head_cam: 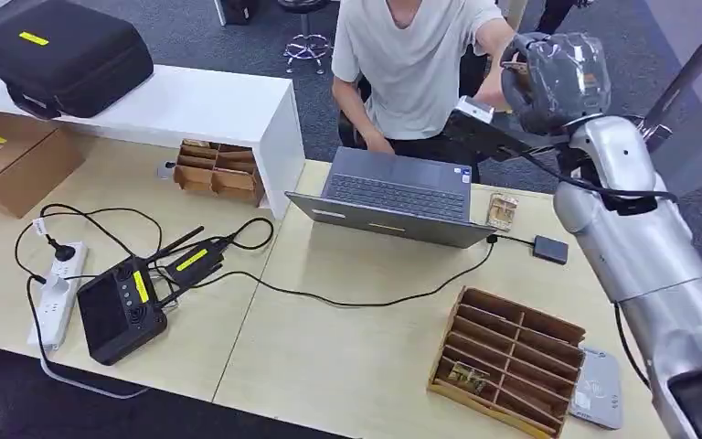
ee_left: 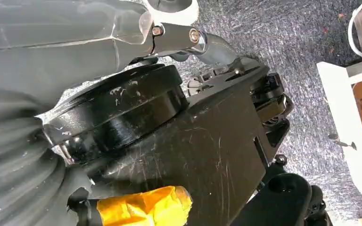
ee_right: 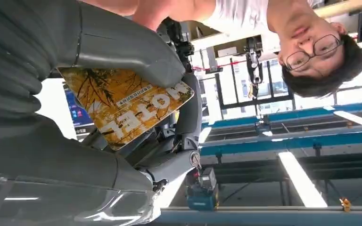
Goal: Pass the card to the sensor for recognition and then transmit it.
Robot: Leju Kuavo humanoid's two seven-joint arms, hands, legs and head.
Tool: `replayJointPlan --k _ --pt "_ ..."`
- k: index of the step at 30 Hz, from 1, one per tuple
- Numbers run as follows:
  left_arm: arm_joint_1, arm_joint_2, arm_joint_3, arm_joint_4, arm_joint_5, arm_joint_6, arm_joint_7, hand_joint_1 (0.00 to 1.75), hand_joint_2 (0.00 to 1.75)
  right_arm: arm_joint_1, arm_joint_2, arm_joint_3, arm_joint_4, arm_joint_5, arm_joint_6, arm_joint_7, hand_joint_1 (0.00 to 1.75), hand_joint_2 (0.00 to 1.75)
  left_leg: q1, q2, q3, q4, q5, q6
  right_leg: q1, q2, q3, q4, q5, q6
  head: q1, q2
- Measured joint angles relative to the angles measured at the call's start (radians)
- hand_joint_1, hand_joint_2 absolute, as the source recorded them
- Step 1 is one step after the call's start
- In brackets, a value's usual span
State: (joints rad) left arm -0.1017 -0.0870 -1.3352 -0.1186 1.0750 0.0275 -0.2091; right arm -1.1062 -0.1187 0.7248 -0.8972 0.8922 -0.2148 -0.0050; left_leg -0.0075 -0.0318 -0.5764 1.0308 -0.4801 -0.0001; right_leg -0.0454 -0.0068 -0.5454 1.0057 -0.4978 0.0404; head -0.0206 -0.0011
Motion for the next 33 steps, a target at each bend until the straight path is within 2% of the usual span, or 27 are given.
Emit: replayJointPlan --k 3,6,11,12,18,33 --pt "-0.001 0.000 -0.002 0.000 -0.014 -0.003 0.003 0.00 1.75 -0.017 0.010 0.011 0.023 0.051 0.012 0.036 1.75 1.75 0.000 0.001 0.000 0.000 0.000 0.000 0.000 0.001 0.000 0.000 0.000 0.000 0.000 0.000" --pt "-0.005 0.000 -0.015 0.000 -0.029 -0.005 0.009 0.00 1.75 -0.052 0.041 0.029 0.098 0.112 0.017 0.067 1.75 1.75 0.000 0.001 0.000 0.000 0.000 0.000 0.000 0.001 -0.001 0.001 0.000 0.000 0.000 0.000" --pt "-0.008 0.000 -0.020 0.000 -0.034 -0.011 0.012 0.00 1.75 -0.073 0.085 0.045 0.215 0.128 0.011 0.074 1.75 1.75 0.000 0.000 0.000 0.000 0.000 -0.001 0.000 0.000 0.000 0.001 0.000 0.000 0.000 0.000" --pt "-0.009 0.000 -0.021 0.000 -0.034 -0.011 0.013 0.00 1.75 -0.074 0.091 0.047 0.234 0.131 0.005 0.072 0.00 1.75 0.000 0.000 0.000 0.000 0.000 -0.001 0.000 0.000 0.000 0.001 0.000 0.000 0.000 0.000" --pt "-0.007 0.001 -0.024 0.000 -0.034 -0.008 -0.011 0.00 1.75 -0.074 0.101 0.055 0.293 0.129 0.003 0.063 0.00 1.75 0.000 0.000 0.000 0.000 0.000 -0.001 0.000 0.000 0.000 0.000 0.000 0.000 0.000 0.000" --pt "-0.007 0.002 -0.024 0.000 -0.031 -0.009 -0.011 0.00 1.75 -0.074 0.098 0.055 0.338 0.127 0.003 0.054 0.00 1.75 0.000 0.001 0.000 0.000 0.000 -0.001 0.000 0.001 -0.001 0.000 0.000 0.000 0.000 0.000"
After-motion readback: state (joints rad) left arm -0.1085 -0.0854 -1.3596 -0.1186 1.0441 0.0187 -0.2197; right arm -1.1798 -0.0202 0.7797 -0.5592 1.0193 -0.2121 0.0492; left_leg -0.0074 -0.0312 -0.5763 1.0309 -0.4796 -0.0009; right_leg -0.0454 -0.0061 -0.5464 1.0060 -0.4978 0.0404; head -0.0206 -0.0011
